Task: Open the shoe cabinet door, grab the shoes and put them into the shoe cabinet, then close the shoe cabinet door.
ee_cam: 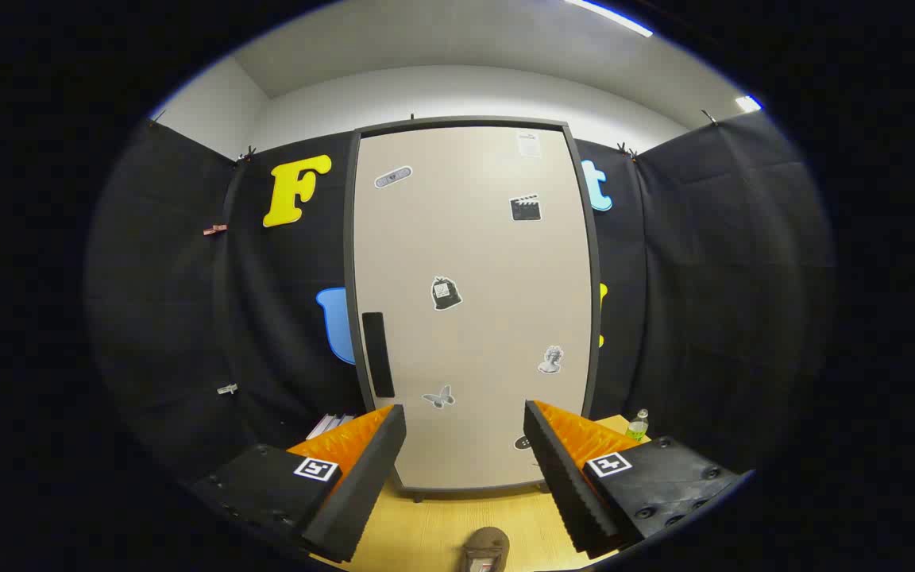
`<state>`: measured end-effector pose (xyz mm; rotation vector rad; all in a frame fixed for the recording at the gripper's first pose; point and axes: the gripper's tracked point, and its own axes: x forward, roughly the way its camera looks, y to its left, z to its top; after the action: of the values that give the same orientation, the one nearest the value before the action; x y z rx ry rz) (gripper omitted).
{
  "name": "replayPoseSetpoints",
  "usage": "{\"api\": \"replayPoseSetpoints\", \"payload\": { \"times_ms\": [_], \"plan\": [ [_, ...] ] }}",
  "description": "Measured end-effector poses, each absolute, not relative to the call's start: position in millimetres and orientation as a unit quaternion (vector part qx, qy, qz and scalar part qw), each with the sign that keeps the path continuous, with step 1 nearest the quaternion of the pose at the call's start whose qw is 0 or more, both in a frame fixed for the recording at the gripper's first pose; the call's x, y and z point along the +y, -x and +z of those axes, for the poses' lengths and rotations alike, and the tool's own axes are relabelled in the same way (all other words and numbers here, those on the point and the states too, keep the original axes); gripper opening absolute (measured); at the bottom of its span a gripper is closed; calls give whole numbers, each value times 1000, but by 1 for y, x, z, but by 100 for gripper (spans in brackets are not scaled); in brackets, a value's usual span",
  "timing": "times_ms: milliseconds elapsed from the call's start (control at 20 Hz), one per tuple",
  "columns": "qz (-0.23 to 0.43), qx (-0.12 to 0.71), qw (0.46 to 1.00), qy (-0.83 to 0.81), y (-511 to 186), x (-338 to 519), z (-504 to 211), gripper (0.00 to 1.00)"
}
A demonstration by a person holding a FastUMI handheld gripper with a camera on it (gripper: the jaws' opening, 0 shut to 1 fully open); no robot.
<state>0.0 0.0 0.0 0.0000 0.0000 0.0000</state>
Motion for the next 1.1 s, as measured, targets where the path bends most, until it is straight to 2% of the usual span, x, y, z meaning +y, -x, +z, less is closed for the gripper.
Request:
{"api": "replayPoseSetpoints", "payload": {
  "times_ms": [1100],
  "plan": [
    [8, -3, 1000, -2, -25, 27, -3, 97]
  ]
}}
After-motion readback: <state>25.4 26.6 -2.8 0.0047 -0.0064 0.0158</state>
